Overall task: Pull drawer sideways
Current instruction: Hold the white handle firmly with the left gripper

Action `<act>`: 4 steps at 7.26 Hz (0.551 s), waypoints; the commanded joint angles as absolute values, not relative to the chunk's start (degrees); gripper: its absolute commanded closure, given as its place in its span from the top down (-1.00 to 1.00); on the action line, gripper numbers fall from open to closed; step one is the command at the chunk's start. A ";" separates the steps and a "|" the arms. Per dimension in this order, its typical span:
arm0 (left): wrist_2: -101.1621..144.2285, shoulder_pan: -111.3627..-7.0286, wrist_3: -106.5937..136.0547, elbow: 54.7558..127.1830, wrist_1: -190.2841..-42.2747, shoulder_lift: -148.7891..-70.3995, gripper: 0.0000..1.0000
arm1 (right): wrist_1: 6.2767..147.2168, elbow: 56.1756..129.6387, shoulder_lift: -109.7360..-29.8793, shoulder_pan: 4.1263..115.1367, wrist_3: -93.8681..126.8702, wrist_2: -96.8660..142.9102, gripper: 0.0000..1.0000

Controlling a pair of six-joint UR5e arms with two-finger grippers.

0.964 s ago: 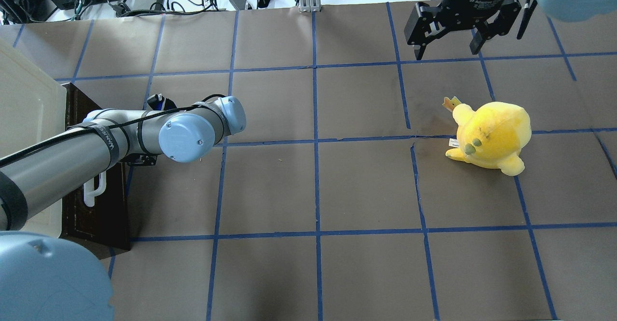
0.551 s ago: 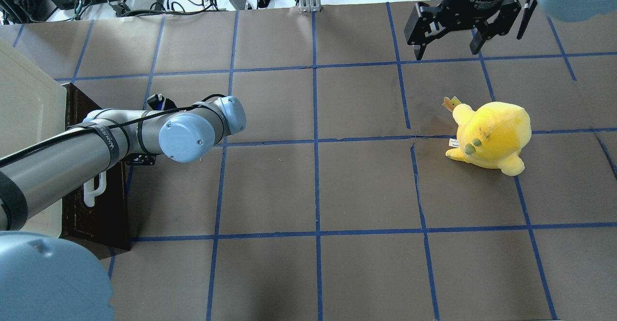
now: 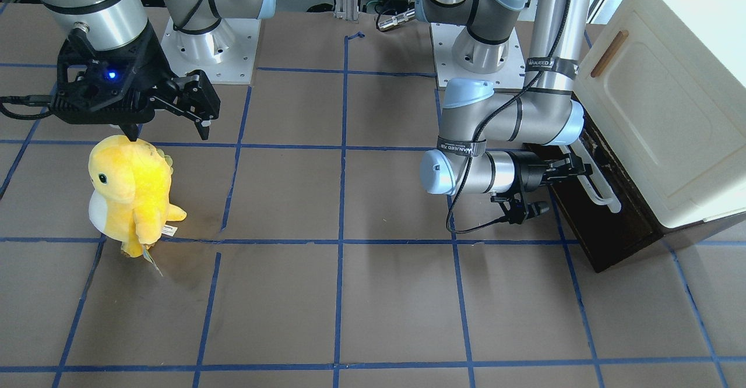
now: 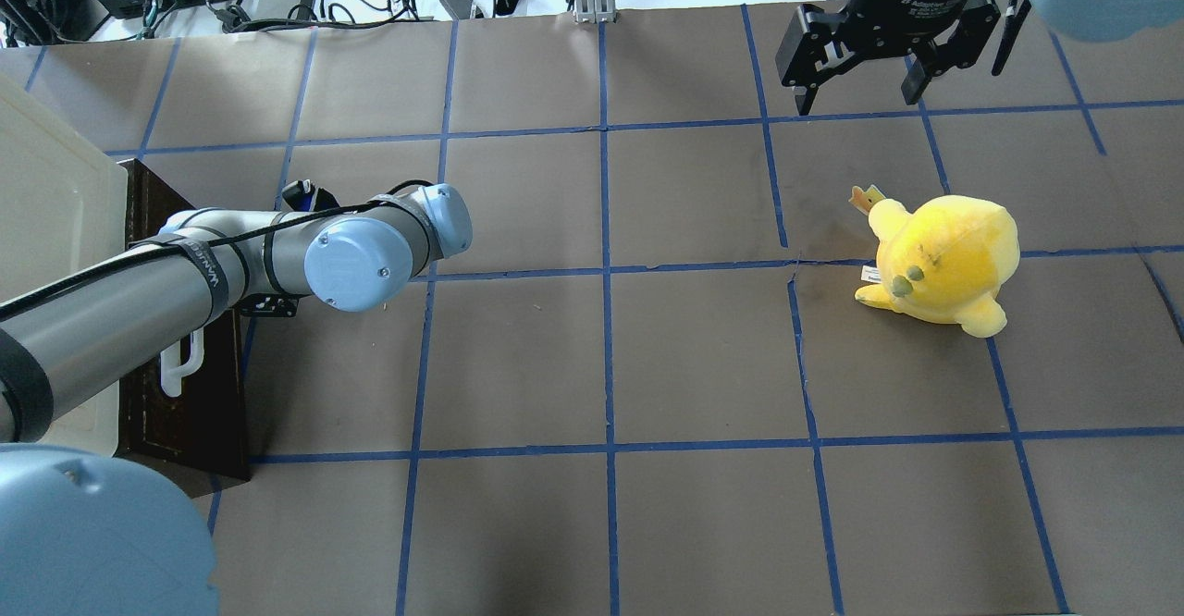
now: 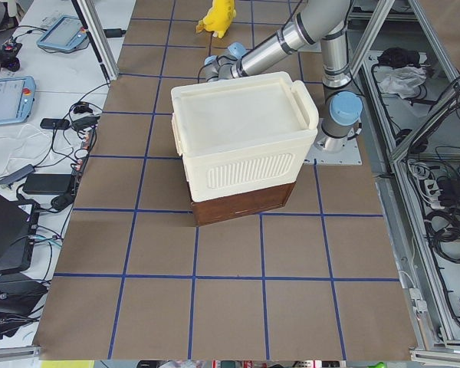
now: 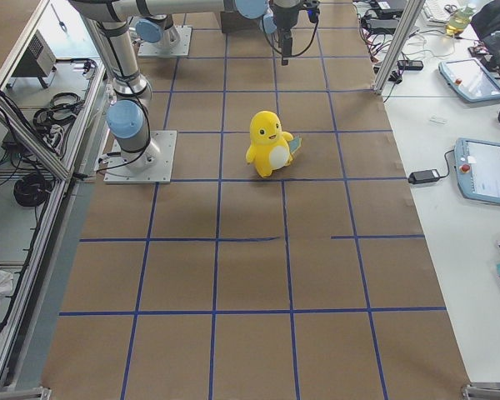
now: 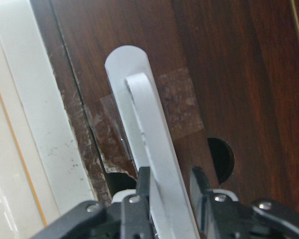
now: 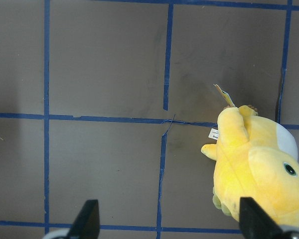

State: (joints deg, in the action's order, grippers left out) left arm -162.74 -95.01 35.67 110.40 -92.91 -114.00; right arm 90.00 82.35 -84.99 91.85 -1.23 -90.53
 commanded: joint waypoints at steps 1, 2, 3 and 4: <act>-162.77 -95.01 35.51 110.22 -92.90 -113.91 -0.39 | 90.00 82.35 -84.99 91.85 -1.23 -90.53 1.00; -162.69 -95.01 35.51 110.30 -92.90 -113.91 -0.50 | 90.00 82.35 -84.99 91.85 -1.23 -90.53 1.00; -162.69 -95.01 35.51 110.22 -92.90 -113.91 -0.54 | 90.00 82.35 -84.99 91.85 -1.32 -90.53 1.00; -162.69 -95.01 35.51 110.21 -92.81 -113.91 -0.54 | 90.00 82.35 -84.99 91.85 -1.23 -90.53 1.00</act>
State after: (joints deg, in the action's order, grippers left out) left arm -162.70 -95.01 35.51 110.25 -92.88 -113.91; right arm 90.00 82.35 -84.99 91.85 -1.27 -90.53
